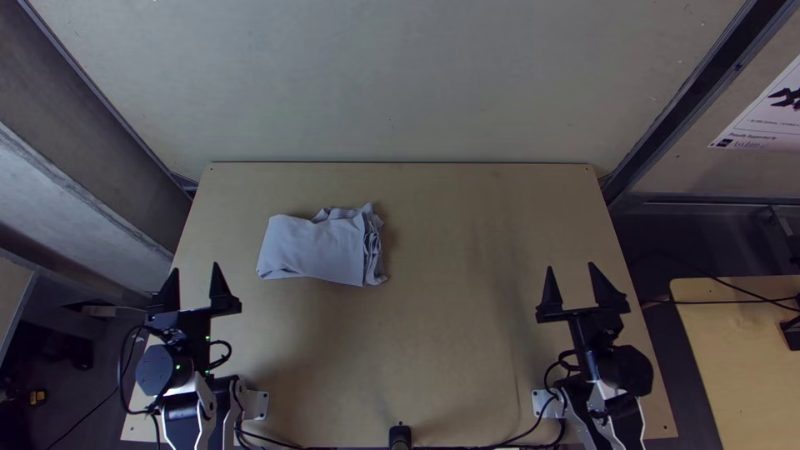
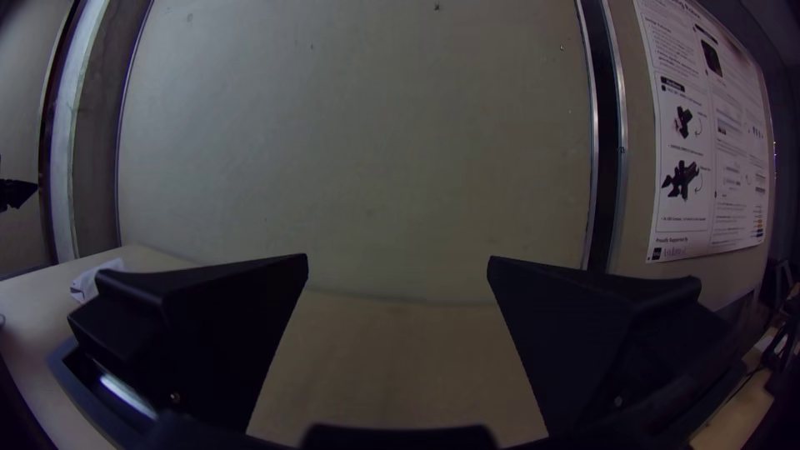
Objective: Fold the t-shirt
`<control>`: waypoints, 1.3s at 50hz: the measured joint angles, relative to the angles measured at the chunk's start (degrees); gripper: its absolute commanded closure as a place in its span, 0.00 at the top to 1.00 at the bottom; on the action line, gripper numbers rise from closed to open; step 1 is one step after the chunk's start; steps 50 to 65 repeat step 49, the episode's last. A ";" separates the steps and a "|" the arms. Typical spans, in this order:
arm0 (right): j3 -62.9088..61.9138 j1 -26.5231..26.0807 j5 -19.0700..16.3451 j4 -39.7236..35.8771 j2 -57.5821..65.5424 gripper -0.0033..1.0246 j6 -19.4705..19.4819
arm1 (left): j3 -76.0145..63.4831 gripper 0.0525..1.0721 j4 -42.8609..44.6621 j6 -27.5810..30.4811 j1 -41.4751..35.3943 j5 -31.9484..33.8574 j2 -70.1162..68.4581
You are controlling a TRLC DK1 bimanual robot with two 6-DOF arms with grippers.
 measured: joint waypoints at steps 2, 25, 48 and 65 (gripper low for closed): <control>-1.64 0.00 -0.02 1.09 0.00 0.96 0.15 | -1.46 0.96 -0.02 -0.02 -0.11 0.00 0.00; -9.09 -3.43 -0.02 1.60 -0.22 0.96 2.93 | -8.61 0.96 -0.20 1.29 0.33 0.00 -0.11; -9.09 -3.72 -0.02 1.60 -0.22 0.96 2.95 | -9.46 0.96 1.92 2.12 2.05 0.00 -0.11; -9.09 -3.72 -0.02 1.60 -0.22 0.96 2.95 | -9.46 0.96 1.92 2.12 2.05 0.00 -0.11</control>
